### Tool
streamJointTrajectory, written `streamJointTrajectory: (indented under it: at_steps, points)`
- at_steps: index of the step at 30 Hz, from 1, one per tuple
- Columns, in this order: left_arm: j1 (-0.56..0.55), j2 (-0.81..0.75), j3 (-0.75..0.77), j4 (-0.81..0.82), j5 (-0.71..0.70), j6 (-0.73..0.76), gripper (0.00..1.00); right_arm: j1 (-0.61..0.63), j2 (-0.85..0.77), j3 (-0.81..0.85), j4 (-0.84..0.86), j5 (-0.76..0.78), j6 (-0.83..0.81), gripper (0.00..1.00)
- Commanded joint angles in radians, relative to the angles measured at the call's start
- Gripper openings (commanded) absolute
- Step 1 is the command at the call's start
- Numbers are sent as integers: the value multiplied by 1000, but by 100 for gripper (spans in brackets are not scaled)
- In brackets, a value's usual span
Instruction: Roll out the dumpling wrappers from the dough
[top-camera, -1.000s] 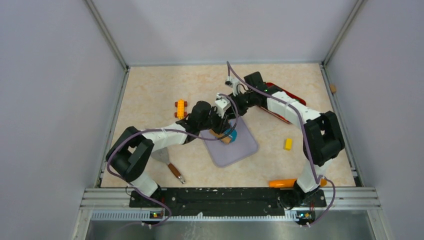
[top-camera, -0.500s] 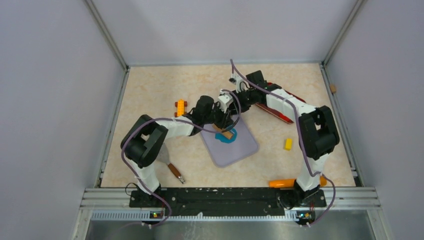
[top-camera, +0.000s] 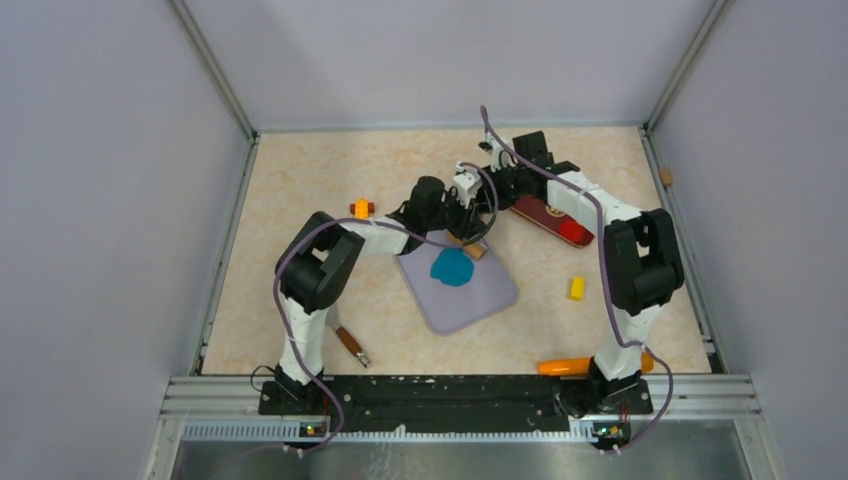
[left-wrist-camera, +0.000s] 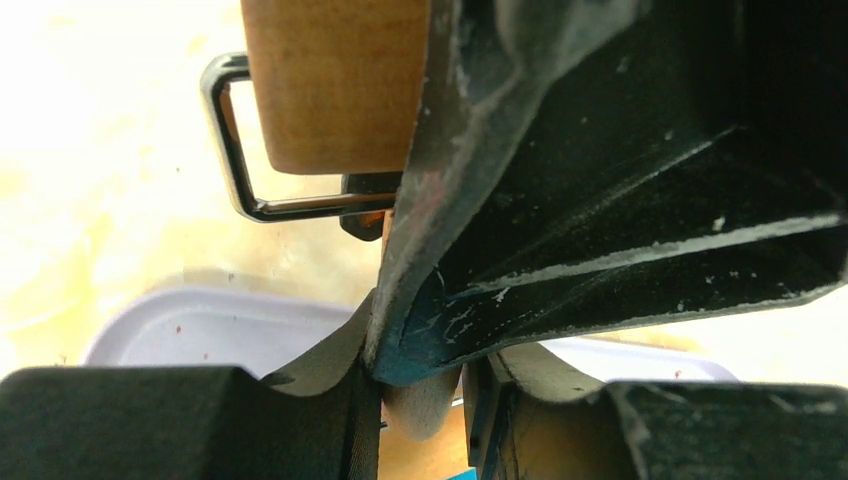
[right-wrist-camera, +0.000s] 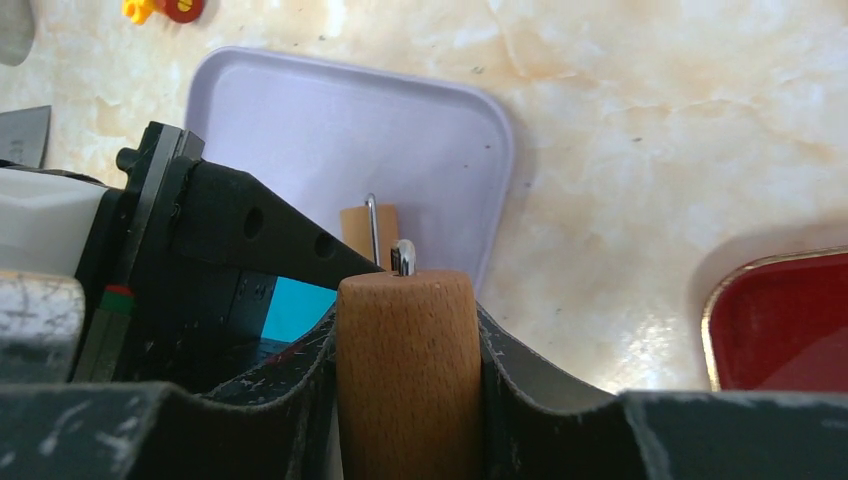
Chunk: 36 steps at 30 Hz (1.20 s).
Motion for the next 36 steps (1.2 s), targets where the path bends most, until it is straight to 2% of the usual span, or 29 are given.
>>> streamJointTrajectory:
  at_steps: [1, 6, 12, 22, 36]
  points:
    - [-4, 89, 73, -65, -83, -120, 0, 32, 59, -17, -49, 102, -104, 0]
    - [3, 74, 165, -83, -82, -88, 0, 21, 6, 25, -87, 88, -110, 0]
    - [10, -47, 213, -180, -55, -29, 0, 26, -136, 48, -136, -6, -74, 0]
    - [10, -200, -16, -233, -50, 0, 0, 128, -196, -97, -82, -65, -12, 0]
    - [8, -160, -194, -143, -96, 58, 0, 168, -100, -235, 37, -68, -65, 0]
